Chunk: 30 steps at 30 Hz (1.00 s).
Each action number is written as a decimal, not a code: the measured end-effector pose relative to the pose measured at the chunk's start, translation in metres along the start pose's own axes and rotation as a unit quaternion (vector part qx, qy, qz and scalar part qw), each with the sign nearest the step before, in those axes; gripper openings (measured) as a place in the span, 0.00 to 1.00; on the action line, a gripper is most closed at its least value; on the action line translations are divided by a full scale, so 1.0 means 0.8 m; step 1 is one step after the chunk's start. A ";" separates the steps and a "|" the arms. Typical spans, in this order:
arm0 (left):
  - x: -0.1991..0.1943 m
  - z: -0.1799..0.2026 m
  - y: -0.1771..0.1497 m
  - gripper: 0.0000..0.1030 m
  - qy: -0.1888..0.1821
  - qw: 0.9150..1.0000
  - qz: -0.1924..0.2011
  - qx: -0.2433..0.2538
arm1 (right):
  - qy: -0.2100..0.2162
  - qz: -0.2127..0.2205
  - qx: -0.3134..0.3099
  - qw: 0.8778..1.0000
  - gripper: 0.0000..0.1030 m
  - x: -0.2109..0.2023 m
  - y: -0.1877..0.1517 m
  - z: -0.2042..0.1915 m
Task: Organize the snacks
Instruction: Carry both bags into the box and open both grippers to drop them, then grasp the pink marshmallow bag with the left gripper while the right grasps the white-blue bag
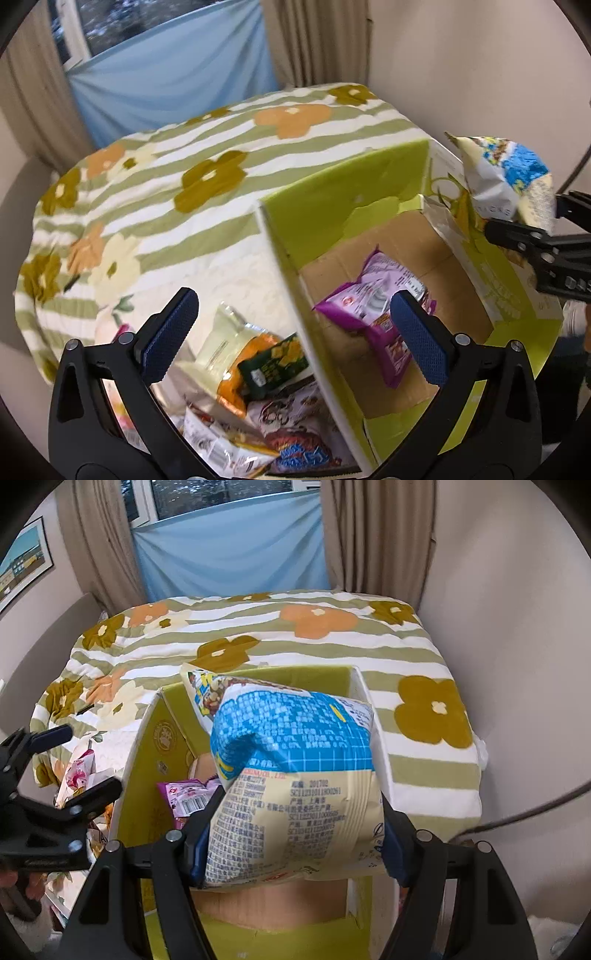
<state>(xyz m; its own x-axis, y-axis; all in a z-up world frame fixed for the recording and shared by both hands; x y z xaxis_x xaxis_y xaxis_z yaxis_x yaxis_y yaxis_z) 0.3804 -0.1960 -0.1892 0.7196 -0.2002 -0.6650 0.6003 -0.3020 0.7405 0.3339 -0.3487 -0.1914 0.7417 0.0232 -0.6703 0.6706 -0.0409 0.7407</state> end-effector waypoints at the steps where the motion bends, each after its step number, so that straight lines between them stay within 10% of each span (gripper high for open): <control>1: -0.002 -0.003 -0.001 1.00 0.004 1.000 0.000 -0.003 | 0.003 0.000 -0.002 1.000 0.67 0.007 0.002 -0.001; 5: -0.009 -0.011 -0.007 1.00 0.021 1.000 -0.001 -0.010 | 0.004 -0.008 -0.002 1.000 0.69 0.033 0.003 -0.003; 9: -0.014 -0.014 -0.014 1.00 0.030 0.999 -0.004 -0.021 | 0.014 -0.022 0.005 1.000 0.94 0.044 -0.006 -0.003; 30: -0.125 -0.035 -0.012 1.00 0.079 0.994 0.039 -0.070 | 0.083 0.030 -0.013 0.996 0.95 -0.042 0.007 -0.017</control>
<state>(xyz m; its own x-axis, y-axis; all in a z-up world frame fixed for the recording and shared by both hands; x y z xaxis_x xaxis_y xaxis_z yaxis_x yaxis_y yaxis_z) 0.3123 -0.1466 -0.1271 0.8048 -0.0656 -0.5899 0.5756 -0.1561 0.8027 0.3131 -0.3364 -0.1642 0.7710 0.1860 -0.6091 0.6228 -0.0205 0.7821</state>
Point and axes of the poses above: each gripper's, at about its wrist camera, not at the fingertips, and x roughly the way its jaws point, z to its right, y to its top, the point moved 7 cm from there along x, roughly the way its jaws point, and after that the axes turned 14 degrees about z, right-handed, at the moved point
